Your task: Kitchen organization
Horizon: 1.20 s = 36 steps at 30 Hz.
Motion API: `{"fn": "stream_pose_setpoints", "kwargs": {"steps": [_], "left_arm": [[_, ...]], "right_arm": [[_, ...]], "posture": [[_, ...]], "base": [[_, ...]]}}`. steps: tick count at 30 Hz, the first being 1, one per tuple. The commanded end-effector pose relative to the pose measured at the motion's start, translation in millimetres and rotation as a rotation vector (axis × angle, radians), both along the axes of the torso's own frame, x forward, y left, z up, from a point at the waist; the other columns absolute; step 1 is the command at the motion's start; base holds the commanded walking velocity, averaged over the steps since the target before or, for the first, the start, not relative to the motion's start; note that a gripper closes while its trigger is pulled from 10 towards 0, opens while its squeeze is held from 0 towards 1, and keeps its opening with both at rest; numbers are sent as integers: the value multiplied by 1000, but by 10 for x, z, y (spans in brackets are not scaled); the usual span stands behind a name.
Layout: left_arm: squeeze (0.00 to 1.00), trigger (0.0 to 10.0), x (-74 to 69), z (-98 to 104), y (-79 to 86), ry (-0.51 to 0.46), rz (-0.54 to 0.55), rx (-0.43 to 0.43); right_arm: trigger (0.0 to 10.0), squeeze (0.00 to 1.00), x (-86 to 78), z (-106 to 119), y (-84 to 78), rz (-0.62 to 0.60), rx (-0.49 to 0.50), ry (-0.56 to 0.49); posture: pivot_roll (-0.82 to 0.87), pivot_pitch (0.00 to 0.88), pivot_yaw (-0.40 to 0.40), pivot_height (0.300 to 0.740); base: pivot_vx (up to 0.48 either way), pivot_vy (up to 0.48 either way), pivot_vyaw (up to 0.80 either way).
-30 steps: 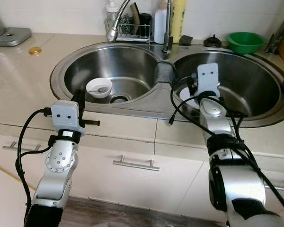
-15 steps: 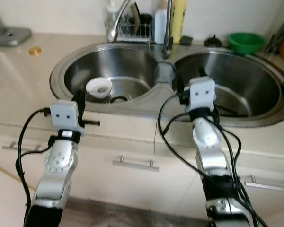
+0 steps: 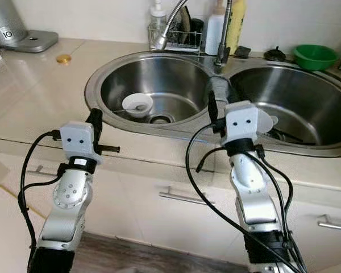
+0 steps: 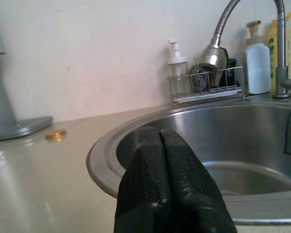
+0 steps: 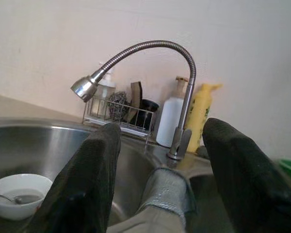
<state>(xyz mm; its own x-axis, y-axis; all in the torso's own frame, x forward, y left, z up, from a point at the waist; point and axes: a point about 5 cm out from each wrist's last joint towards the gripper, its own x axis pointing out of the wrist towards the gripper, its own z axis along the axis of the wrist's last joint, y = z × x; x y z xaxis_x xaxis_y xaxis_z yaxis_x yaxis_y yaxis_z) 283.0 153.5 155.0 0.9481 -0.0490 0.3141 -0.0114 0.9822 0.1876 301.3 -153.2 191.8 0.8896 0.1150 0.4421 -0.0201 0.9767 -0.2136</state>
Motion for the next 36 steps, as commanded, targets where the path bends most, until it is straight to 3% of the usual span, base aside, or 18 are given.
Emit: {"fn": "stream_pose_setpoints", "kwargs": {"steps": [1, 10, 27, 36], "left_arm": [[0, 10000, -15, 25, 10, -12, 2, 3], [0, 10000, -22, 21, 7, -13, 3, 2], [0, 10000, -19, 31, 11, -16, 4, -2], [0, 10000, -34, 57, -2, -42, -4, 16]], "right_arm": [[10000, 0, -17, 37, 44, 2, 4, -8], [10000, 0, -4, 39, -11, -29, 22, 8], [10000, 0, -84, -20, -23, -26, 6, 19], [10000, 0, -180, -107, 9, 1, -29, 36]], "posture": [[27, 10, 6, 740], [23, 10, 0, 740], [16, 21, 1, 740], [12, 24, 3, 740]], "base": [[0, 285, 0], [0, 297, -90], [0, 289, -800], [0, 0, -800]]}}
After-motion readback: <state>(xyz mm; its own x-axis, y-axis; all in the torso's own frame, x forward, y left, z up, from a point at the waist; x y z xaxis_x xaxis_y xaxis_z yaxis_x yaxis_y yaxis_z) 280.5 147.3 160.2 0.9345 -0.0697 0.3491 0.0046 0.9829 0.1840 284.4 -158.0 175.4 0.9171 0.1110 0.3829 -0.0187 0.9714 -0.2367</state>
